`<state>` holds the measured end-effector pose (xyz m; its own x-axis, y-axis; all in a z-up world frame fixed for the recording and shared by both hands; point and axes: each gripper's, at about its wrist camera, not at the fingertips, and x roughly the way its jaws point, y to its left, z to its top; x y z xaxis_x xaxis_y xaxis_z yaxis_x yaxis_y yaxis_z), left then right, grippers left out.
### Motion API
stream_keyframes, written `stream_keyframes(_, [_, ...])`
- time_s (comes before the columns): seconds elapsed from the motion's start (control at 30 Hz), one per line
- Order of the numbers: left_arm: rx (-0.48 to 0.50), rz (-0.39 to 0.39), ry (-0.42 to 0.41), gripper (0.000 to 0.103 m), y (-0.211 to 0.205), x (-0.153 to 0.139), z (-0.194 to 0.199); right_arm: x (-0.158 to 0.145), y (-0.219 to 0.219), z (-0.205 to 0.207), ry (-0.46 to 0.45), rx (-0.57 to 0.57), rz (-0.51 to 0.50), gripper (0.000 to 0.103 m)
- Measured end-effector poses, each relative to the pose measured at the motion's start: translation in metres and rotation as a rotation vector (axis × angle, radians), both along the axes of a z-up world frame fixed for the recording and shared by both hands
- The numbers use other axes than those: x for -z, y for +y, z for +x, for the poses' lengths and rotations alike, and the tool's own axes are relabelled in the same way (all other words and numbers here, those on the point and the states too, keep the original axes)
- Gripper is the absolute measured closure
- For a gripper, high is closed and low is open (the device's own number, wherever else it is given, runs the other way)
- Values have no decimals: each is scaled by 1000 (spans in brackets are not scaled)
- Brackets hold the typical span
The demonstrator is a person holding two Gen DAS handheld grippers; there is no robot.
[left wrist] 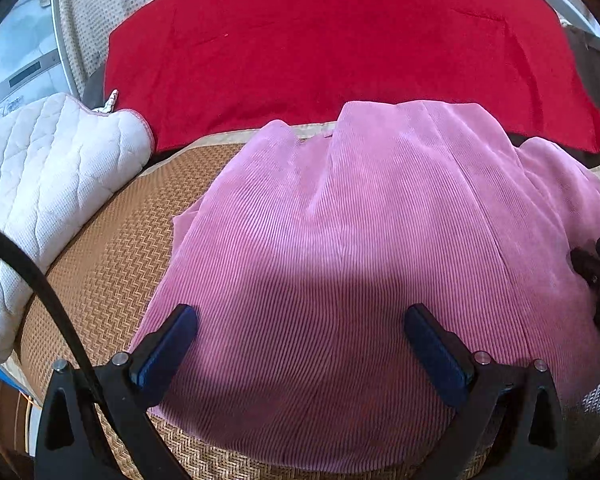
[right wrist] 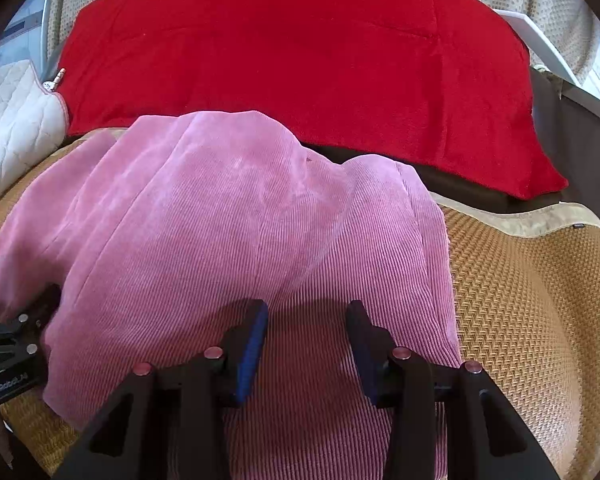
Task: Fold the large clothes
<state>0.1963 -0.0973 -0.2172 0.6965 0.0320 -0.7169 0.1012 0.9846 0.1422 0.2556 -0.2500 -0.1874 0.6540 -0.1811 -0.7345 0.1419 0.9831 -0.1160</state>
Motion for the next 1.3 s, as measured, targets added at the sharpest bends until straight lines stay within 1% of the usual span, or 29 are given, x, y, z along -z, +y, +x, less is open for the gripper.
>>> stream_keyframes(0.3, [-6,-5,1,0,0,0,1,-1,-1,-7,2,5,10,57])
stream_keyframes(1.17, [-7,-5,3,0,1,1,2,-2,-2,-5,10,13,23,57])
stream_keyframes(1.27, [-3,-16,14,0,2,0,3,-2,-2,-4,11,14,24,57])
stream_keyframes(1.3, [0,-35,26,0,5,-2,3,-2,-2,-4,11,14,26,57])
